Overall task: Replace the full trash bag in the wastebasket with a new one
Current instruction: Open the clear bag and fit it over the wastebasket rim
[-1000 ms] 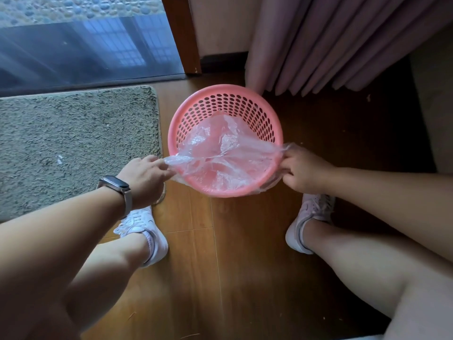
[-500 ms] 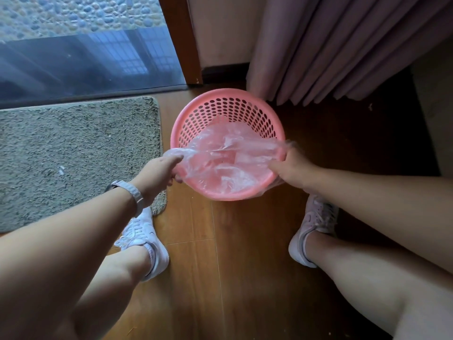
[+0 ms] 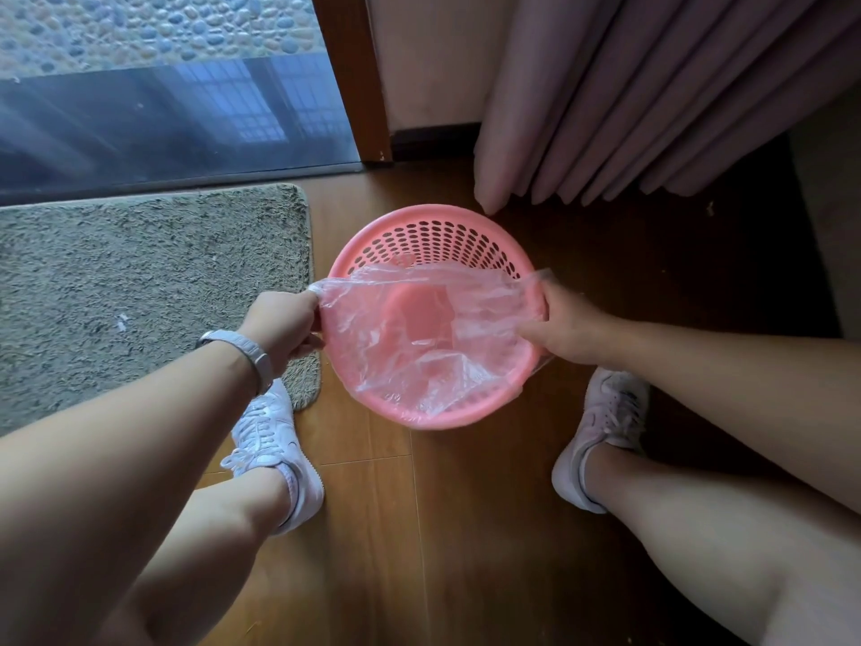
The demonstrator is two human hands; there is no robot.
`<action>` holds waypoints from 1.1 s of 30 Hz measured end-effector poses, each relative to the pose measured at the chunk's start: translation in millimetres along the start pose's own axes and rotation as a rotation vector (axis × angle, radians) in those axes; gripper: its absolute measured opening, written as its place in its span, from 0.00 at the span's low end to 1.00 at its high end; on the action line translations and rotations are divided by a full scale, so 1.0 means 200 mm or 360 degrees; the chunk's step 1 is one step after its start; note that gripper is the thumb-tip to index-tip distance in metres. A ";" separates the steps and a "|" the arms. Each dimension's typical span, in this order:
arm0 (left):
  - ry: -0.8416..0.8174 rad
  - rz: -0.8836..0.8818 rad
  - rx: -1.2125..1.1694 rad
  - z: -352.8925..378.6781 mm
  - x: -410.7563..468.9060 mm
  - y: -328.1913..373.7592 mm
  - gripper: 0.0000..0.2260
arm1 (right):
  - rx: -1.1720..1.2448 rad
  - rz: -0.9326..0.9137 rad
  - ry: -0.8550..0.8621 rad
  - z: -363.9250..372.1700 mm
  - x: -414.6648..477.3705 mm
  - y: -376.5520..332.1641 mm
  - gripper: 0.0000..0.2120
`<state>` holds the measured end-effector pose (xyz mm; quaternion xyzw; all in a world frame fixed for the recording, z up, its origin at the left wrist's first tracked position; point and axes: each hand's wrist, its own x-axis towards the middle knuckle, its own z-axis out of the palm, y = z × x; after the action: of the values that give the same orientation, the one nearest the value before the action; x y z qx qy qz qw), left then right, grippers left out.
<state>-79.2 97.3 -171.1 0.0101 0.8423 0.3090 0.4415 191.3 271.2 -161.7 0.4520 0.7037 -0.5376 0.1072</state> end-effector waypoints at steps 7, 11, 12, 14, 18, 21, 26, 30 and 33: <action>-0.0001 0.0005 0.0007 -0.01 0.01 0.02 0.09 | 0.0005 -0.0108 -0.0064 -0.01 0.03 0.02 0.21; -0.0126 0.0183 -0.0177 0.03 -0.02 0.02 0.08 | 0.0133 -0.0030 -0.0004 -0.02 0.04 0.06 0.20; -0.0128 0.0222 -0.0182 0.03 -0.02 0.02 0.09 | 0.0186 0.0018 -0.0018 -0.02 0.04 0.07 0.20; -0.0135 0.0337 -0.0078 0.03 -0.03 0.02 0.10 | 0.0223 0.0113 -0.0049 -0.02 0.03 0.08 0.19; 0.0207 0.0631 0.0590 0.03 -0.05 -0.02 0.14 | -0.0308 -0.0022 0.0122 -0.09 -0.01 0.06 0.07; 0.0397 0.0939 0.0822 0.04 -0.06 -0.05 0.21 | -0.0683 -0.0372 0.0461 -0.13 -0.04 0.02 0.08; 0.0231 0.1119 0.1042 0.05 -0.02 0.02 0.24 | -0.1035 -0.0596 0.0443 -0.05 0.04 -0.03 0.22; 0.0307 0.1174 0.1062 0.06 0.07 0.11 0.11 | -0.0925 -0.0637 0.0508 -0.04 0.14 -0.02 0.14; 0.0306 0.1243 0.1053 0.05 0.14 0.15 0.09 | -0.0744 -0.0682 0.0555 -0.08 0.20 -0.02 0.08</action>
<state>-97.0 135.7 -180.3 0.4343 0.8651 0.1674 0.1872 171.0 305.9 -179.4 0.3425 0.8941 -0.2871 -0.0291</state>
